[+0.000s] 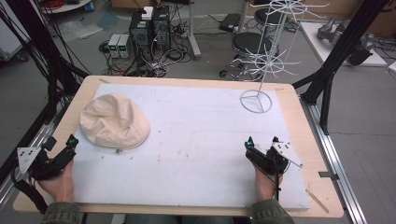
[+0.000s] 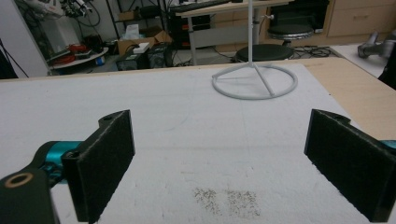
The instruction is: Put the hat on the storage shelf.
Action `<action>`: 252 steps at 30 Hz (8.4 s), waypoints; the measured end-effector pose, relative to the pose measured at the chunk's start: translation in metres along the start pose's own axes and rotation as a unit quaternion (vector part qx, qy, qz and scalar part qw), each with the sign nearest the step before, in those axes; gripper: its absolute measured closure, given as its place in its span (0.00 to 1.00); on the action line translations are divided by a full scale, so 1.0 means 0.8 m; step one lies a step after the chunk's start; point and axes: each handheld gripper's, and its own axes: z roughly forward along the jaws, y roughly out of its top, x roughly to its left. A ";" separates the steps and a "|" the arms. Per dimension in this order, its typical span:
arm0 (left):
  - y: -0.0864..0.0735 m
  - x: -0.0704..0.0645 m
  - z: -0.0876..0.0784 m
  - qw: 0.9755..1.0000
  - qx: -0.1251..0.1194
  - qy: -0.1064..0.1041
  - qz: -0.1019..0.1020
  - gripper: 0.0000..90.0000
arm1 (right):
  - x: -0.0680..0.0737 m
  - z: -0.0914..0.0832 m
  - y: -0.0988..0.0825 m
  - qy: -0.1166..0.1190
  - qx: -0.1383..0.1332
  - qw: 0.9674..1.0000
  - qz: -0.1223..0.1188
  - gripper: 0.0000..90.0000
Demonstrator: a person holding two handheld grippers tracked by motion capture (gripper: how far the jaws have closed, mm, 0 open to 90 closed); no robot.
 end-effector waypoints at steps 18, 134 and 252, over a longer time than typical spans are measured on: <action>0.000 0.000 0.002 1.000 0.001 -0.007 -0.003 0.33 | -0.001 0.001 0.000 0.004 0.004 1.000 0.005 0.08; -0.005 -0.012 0.016 0.999 0.033 -0.038 -0.006 0.33 | -0.007 0.006 -0.004 0.009 0.034 0.999 0.040 0.08; 0.044 -0.147 0.199 0.953 0.273 -0.130 -0.031 0.33 | -0.001 0.003 0.001 -0.004 -0.006 1.000 0.010 0.08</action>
